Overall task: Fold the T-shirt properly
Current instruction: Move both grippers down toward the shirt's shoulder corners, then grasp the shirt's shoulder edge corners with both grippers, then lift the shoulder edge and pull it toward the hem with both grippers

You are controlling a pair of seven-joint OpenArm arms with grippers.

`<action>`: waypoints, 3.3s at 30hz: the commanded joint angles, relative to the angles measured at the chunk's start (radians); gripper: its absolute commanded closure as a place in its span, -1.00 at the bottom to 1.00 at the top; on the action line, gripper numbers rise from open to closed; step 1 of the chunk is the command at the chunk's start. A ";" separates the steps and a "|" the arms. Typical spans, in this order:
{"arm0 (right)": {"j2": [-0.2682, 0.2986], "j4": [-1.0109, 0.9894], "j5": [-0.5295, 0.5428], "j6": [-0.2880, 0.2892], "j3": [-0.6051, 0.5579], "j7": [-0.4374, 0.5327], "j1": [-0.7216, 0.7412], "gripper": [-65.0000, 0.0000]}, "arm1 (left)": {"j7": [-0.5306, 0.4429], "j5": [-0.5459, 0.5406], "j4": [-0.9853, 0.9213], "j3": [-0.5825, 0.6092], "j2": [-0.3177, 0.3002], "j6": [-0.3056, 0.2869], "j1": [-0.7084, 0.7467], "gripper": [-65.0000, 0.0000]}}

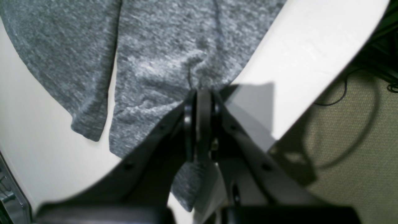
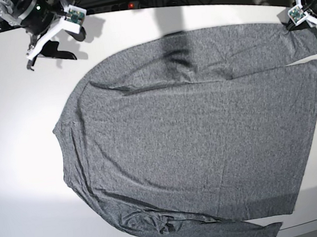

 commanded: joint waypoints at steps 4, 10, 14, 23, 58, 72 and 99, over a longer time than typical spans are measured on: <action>0.009 -0.071 -0.074 -0.008 -0.072 0.031 0.054 -0.02 | 0.015 0.011 0.002 0.003 -0.010 -0.035 0.011 1.00; -0.033 -0.246 -0.244 -0.041 -0.254 0.035 0.208 -0.01 | 0.015 0.011 0.002 0.003 -0.010 -0.035 0.011 1.00; -0.085 -0.317 -0.291 -0.041 -0.342 0.031 0.311 -0.01 | 0.015 0.011 0.002 0.003 -0.010 -0.035 0.011 1.00; -0.145 -0.368 -0.290 0.004 -0.422 -0.046 0.421 -0.01 | 0.016 0.012 0.002 0.003 -0.010 -0.035 0.011 1.00; -0.124 -0.515 -0.264 0.195 -0.395 0.004 0.496 0.73 | 0.053 0.012 0.002 0.003 -0.010 -0.035 0.011 1.00; -0.102 -0.433 -0.032 0.150 -0.371 0.004 0.497 1.00 | 0.054 -0.231 0.035 -0.061 -0.022 -0.035 0.031 1.00; -0.231 -0.425 0.063 -0.056 -0.232 -0.053 0.650 1.00 | 0.151 -0.429 0.126 -0.179 -0.015 -0.029 -0.208 1.00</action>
